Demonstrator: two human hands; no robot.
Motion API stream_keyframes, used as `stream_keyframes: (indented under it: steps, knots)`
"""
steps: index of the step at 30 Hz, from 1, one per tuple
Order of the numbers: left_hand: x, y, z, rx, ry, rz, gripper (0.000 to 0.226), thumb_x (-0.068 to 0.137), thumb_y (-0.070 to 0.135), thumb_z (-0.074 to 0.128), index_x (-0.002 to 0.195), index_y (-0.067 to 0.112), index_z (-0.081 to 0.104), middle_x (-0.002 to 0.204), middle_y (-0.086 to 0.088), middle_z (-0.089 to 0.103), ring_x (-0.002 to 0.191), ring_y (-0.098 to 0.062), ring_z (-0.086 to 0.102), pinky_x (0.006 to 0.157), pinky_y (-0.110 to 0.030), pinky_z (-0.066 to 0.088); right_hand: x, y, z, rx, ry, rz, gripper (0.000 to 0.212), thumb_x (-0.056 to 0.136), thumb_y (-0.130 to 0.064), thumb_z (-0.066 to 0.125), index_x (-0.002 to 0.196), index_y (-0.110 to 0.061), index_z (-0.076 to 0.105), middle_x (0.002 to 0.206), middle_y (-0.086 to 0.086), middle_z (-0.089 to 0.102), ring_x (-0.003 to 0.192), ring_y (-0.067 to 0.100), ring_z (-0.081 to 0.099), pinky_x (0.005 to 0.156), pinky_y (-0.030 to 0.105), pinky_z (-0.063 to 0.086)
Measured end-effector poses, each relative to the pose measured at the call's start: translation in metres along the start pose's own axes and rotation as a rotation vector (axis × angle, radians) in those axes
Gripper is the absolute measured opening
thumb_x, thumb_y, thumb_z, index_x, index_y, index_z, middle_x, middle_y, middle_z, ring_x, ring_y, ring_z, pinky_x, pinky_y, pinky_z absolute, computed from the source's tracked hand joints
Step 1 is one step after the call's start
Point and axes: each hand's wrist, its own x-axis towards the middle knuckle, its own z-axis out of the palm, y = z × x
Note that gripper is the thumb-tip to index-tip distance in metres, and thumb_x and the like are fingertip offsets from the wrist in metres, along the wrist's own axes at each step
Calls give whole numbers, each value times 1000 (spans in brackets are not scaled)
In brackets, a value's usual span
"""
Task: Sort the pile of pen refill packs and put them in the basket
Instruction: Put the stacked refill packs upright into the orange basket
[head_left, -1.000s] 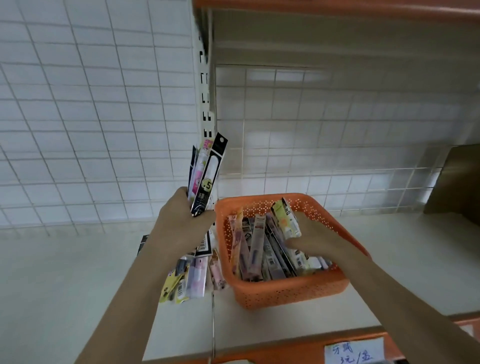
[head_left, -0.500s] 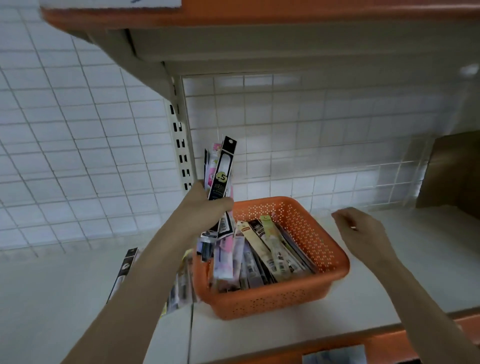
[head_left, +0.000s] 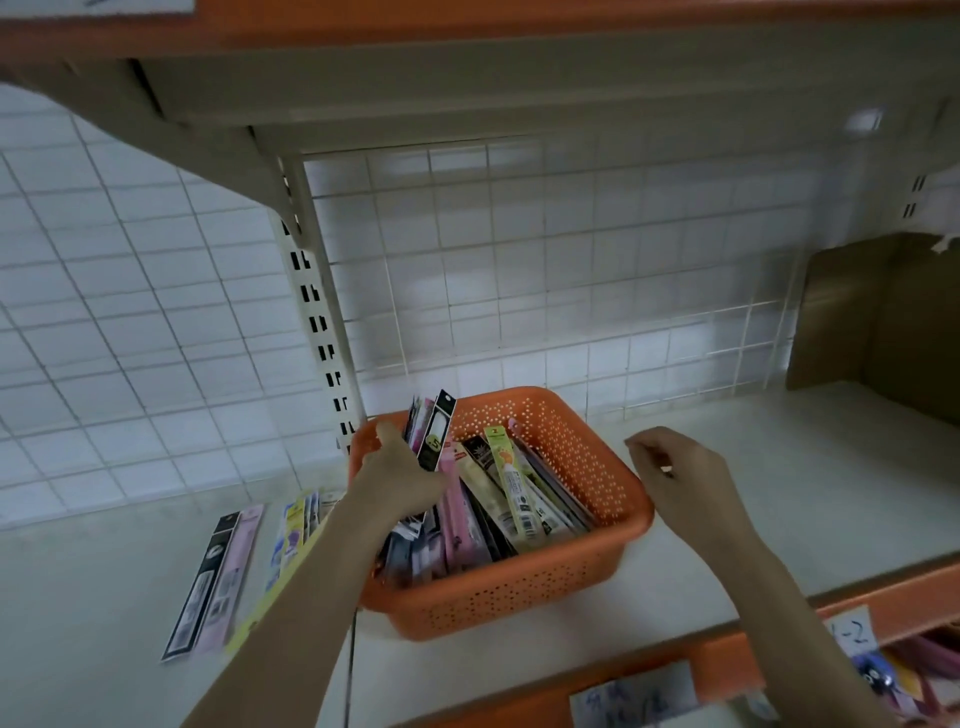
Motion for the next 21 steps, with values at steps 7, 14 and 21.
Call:
stream_keyframes:
  steps: [7,14,21]
  knots:
    - [2,-1,5,242,15,48,49,83,13,56,127,3,39,72,-1,49,58,-9,48,47,-20,35,-2,-8,-1,-55,-13,-37,19,92,-10,51,101,-9,67,101,2,69,86,13,57,79,19,41]
    - [-2,-1,6,396,27,102,69,85,27,60,142,6,26,145,-21,28,132,-34,33,109,-40,33,-8,-34,9,-108,-3,-137,17,92,-11,51,95,-11,67,92,2,69,84,17,62,75,23,48]
    - [-26,-46,-30,232,331,332,44,89,32,52,131,20,47,129,-5,50,123,-26,42,105,-36,36,-18,-76,30,-115,-67,-225,14,91,-15,51,93,-15,65,88,-1,66,74,15,61,66,24,49]
